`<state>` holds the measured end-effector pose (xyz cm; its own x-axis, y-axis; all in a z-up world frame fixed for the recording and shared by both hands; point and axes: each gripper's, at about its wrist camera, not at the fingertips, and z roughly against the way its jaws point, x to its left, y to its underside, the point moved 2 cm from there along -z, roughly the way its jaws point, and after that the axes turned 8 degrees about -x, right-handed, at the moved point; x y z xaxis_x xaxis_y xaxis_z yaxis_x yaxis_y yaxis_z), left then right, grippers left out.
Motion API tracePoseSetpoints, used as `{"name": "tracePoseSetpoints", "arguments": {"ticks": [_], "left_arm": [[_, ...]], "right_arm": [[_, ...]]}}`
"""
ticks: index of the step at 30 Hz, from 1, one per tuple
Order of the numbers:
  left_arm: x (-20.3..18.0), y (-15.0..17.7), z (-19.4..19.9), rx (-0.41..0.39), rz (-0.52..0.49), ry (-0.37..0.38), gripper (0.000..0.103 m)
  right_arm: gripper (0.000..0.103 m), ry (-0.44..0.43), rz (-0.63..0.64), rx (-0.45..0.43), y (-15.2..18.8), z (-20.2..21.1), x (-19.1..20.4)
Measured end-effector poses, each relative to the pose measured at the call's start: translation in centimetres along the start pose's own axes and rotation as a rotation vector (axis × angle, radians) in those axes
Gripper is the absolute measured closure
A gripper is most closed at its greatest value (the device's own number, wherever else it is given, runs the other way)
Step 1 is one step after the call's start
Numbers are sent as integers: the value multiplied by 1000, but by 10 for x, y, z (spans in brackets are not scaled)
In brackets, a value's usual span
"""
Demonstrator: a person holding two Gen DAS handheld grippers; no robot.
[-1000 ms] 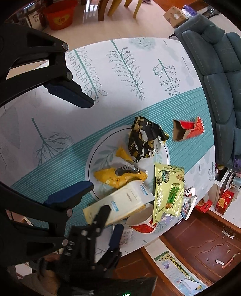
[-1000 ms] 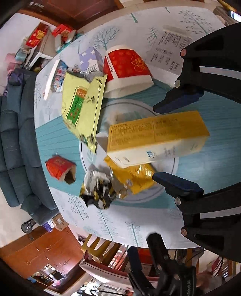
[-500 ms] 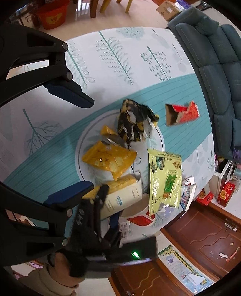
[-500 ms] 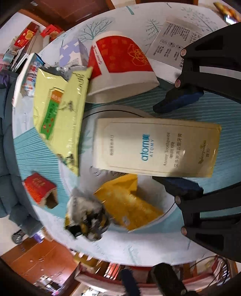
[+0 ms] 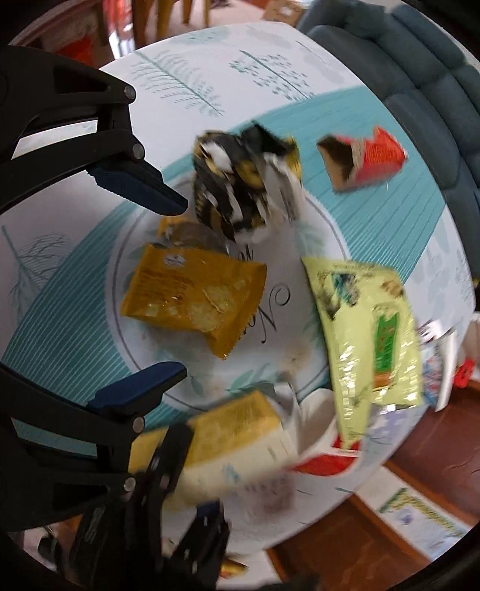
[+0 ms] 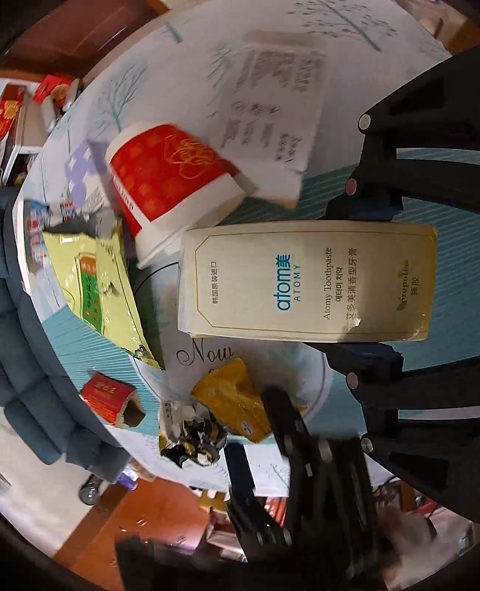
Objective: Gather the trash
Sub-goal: 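Grasp the yellow toothpaste box with the right tool while the left tool grasps the yellow snack wrapper, then carry the toothpaste box and yellow wrapper down over the trash bin with both tools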
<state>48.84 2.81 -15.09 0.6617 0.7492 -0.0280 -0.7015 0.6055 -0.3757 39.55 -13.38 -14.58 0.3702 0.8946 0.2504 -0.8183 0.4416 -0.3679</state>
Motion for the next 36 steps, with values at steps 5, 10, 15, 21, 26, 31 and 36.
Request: {"name": "tracePoseSetpoints", "arguments": {"ticks": [5,10,15,21,26,31,36], "left_arm": [[-12,1,-27,67,-31,-12,51],[-14,2,-26,69,-1,-10,68],[-16,19,-14,80,46,13,80],[-31,45,14,58,86,50,83],[-55,59,48,15,100,85,83],[-90,65,81,-23,93,111,83],[-129,78,109,-53,81,121,83]], "right_arm": [[54,-19,-13,-17,13,18,-1],[54,-43,-30,-22,26,28,-3],[54,-60,-24,-32,40,39,-6],[54,-79,9,-65,51,61,-5],[54,-94,49,-102,62,91,-6],[54,-116,87,-135,78,130,-17],[54,-133,109,-160,102,170,-42]]}}
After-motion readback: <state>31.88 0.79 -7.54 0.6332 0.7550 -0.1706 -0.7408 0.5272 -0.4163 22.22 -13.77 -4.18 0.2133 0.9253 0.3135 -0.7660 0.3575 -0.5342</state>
